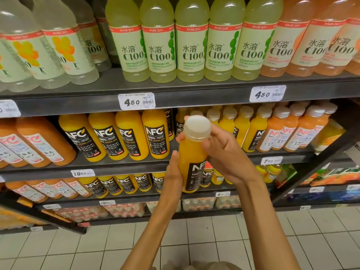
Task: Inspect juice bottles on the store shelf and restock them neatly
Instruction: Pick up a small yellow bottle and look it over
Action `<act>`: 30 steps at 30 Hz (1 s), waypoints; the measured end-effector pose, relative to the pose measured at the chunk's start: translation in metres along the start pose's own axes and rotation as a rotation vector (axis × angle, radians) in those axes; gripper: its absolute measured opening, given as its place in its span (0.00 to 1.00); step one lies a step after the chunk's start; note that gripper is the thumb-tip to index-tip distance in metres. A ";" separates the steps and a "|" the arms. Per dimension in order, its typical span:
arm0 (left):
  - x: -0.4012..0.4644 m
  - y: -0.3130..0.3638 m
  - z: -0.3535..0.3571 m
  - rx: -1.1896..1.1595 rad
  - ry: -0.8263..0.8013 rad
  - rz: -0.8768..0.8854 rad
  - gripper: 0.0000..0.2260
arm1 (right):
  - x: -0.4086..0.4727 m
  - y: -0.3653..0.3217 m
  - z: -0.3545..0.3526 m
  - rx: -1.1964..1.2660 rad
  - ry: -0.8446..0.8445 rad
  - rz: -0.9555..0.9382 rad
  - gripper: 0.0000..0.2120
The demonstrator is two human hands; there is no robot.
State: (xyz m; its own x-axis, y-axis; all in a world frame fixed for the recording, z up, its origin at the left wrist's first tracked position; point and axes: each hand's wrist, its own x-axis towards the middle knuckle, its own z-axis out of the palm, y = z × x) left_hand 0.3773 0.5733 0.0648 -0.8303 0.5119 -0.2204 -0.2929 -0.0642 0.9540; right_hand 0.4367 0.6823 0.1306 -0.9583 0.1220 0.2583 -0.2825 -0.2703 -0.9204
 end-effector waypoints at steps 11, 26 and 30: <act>0.005 -0.002 0.008 0.125 -0.038 -0.009 0.18 | -0.003 -0.006 -0.013 -0.028 -0.084 -0.092 0.25; -0.019 0.003 -0.003 0.143 -0.319 -0.178 0.29 | 0.010 0.009 -0.017 0.013 0.451 0.104 0.12; -0.018 -0.004 -0.014 -0.098 -0.502 -0.333 0.28 | 0.012 0.015 -0.014 0.280 0.377 0.117 0.08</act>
State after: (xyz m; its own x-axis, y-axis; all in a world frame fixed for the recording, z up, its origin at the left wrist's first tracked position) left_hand 0.3867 0.5527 0.0626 -0.3688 0.8576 -0.3585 -0.5606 0.1024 0.8218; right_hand 0.4216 0.6935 0.1161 -0.9169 0.3989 -0.0147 -0.2234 -0.5435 -0.8091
